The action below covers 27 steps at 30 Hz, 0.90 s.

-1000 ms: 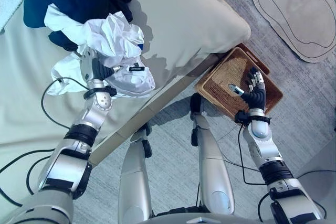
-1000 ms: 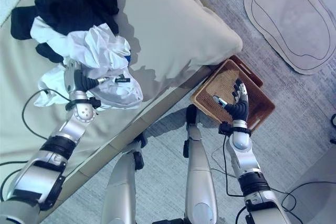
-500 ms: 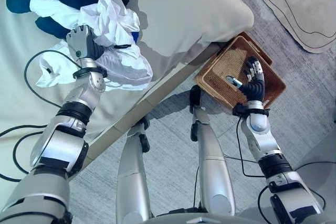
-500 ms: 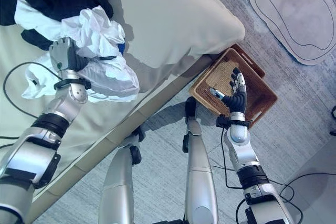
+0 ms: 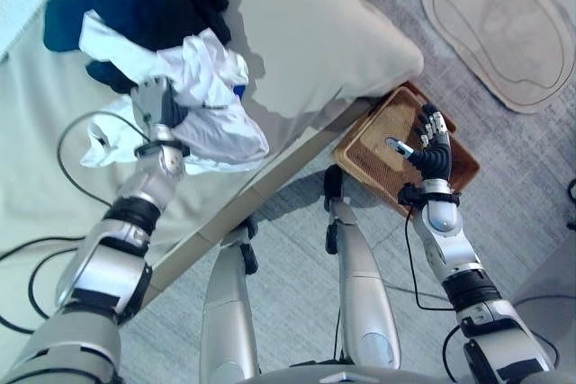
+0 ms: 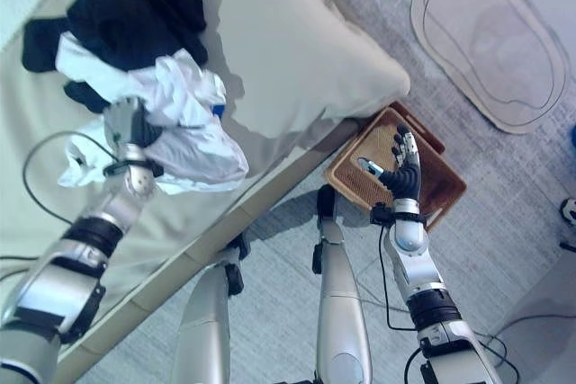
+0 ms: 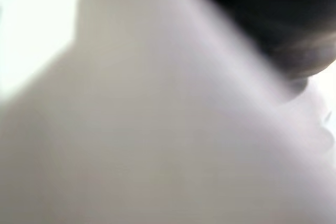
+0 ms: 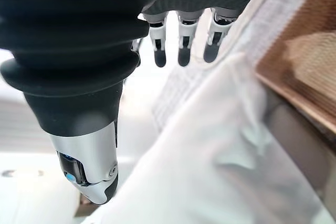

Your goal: Pick up clothes into the bucket

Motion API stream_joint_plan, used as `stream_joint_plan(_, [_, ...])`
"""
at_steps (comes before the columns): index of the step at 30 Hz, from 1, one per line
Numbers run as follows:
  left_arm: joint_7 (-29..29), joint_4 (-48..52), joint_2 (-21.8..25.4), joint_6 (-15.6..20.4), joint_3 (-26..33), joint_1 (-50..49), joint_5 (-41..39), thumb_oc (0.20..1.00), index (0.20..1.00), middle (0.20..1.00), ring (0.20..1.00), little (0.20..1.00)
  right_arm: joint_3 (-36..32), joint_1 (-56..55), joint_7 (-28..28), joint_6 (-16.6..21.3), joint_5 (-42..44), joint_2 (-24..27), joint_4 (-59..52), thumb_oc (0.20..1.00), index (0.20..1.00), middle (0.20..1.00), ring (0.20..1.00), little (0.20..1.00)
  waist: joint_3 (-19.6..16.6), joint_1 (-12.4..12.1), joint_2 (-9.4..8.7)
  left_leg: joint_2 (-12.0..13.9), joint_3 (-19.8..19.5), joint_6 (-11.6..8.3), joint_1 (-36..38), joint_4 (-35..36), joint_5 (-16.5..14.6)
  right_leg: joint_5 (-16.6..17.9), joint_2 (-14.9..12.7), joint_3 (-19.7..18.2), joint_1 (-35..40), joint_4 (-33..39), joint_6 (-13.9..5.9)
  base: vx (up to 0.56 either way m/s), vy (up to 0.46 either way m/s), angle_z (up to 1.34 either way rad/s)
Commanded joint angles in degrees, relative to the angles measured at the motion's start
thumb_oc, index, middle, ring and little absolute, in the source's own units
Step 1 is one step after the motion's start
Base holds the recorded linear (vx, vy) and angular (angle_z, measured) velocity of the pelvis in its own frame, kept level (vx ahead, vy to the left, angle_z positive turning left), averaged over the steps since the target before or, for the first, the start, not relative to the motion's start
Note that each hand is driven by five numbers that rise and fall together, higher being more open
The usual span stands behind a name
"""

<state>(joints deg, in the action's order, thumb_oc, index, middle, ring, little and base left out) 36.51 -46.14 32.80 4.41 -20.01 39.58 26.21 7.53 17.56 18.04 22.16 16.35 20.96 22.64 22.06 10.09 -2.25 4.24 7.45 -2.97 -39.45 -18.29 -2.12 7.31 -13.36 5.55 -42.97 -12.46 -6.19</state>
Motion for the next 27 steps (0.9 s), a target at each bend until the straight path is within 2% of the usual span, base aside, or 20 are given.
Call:
stream_joint_plan(1, [-0.31,3.57,0.07,3.15,3.68,-5.23,0.51,0.2,0.2,0.2,0.2,0.2,-0.83,-2.97,-0.59,1.84,-1.31,1.21,-2.07,1.0,1.0,1.0,1.0,1.0,-4.54,-1.15,0.87,0.38,-3.98,-2.08,1.51,1.15,0.13,1.42,-4.94,1.77,6.7,2.99,-5.7,0.07,-0.029,0.06])
stream_joint_plan(2, [-0.87,6.88,0.07,4.08,4.86,-7.85,0.61,0.2,0.2,0.2,0.2,0.2,-0.98,-3.29,-0.91,1.44,-1.56,1.12,-1.71,1.0,1.0,1.0,1.0,1.0,-4.83,-1.8,0.82,0.23,-4.07,-2.3,4.22,2.64,0.41,1.7,-5.02,2.73,9.9,4.69,-5.84,0.05,-0.021,0.09])
stream_joint_plan(8, [-3.31,12.69,-0.28,6.18,7.03,-12.43,-0.42,0.2,0.2,0.2,0.2,0.2,-1.01,-3.99,-2.12,0.42,-1.85,0.91,-0.57,1.0,1.0,1.0,1.0,1.0,-5.62,-2.93,0.76,0.04,-3.99,-2.61,9.8,6.14,1.28,2.22,-4.94,4.28,16.13,7.84,-6.1,0.05,-0.014,0.07])
stream_joint_plan(11, [-5.85,18.62,-0.49,7.63,8.78,-15.23,-1.71,0.2,0.2,0.2,0.2,0.2,-0.71,-4.5,-3.5,-0.51,-2.38,0.68,0.39,1.0,1.0,1.0,1.0,1.0,-6.4,-3.69,0.54,-0.07,-4.08,-2.59,13.57,8.74,2.15,2.78,-4.94,5.25,19.85,9.67,-6.15,0.07,-0.026,0.11])
stream_joint_plan(19, [-11.37,32.81,1.43,11.46,12.43,-19.24,-2.62,0.2,0.2,0.2,0.2,0.2,2.95,-4.33,-6.63,-3.19,-10.04,1.91,1.65,1.0,1.0,1.0,1.0,1.0,-9.44,-5.57,0.36,0.6,-4.49,-3.11,21.28,14.06,3.6,2.4,-4.26,7.94,27.84,12.89,-6.33,0.07,-0.026,0.14])
stream_joint_plan(27, [-19.61,46.38,1.17,16.36,11.62,-19.55,-13.66,0.2,0.2,0.2,0.2,0.2,10.74,-2.3,-14.29,-4.28,-11.69,3.15,-0.75,1.0,1.0,1.0,1.0,1.0,-11.64,-7.03,0.29,1.17,-4.98,-3.27,26.87,16.56,3.63,1.13,-3.51,9.8,33.22,13.73,-6.21,0.06,-0.019,0.06])
